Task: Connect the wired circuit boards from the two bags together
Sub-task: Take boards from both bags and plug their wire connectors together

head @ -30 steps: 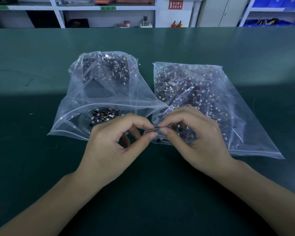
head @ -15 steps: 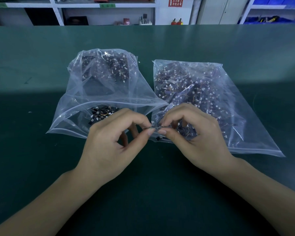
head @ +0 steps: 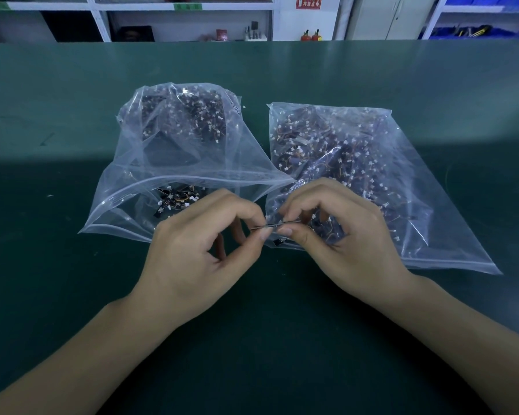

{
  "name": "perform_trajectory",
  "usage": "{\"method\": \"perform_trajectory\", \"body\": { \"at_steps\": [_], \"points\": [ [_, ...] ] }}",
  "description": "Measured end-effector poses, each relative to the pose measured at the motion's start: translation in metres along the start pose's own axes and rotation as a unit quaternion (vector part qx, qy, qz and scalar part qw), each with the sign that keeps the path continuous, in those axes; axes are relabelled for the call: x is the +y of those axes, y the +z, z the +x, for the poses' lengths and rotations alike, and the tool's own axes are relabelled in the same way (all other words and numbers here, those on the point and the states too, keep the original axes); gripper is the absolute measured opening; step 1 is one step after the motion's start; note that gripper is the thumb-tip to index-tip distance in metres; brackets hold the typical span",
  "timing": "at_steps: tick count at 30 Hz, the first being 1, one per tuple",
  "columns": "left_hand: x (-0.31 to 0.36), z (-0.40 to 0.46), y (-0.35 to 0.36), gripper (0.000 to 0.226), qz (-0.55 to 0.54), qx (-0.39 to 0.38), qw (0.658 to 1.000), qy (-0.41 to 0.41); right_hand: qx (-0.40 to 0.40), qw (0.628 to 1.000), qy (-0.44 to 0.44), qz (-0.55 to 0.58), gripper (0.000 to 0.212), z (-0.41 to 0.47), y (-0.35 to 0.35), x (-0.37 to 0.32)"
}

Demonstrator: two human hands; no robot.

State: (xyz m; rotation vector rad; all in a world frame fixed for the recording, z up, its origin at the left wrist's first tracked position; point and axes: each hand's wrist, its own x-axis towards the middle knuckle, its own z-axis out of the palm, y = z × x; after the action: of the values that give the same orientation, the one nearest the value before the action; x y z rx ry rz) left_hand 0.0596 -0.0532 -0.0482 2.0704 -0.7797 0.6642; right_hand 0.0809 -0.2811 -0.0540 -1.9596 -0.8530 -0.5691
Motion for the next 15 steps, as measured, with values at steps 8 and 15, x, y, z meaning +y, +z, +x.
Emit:
{"method": "perform_trajectory", "body": {
  "at_steps": [8, 15],
  "points": [
    [-0.0014, -0.0006, -0.0009, 0.006, 0.008, -0.002, 1.0, 0.003, -0.007, 1.0, 0.0, 0.0, 0.011, 0.0001, 0.0009, 0.0002],
    [-0.0016, -0.0009, -0.0007, 0.006, 0.009, -0.007, 1.0, 0.002, -0.011, 1.0, 0.002, -0.003, 0.012, 0.0001, 0.0011, 0.0008]
  ]
}}
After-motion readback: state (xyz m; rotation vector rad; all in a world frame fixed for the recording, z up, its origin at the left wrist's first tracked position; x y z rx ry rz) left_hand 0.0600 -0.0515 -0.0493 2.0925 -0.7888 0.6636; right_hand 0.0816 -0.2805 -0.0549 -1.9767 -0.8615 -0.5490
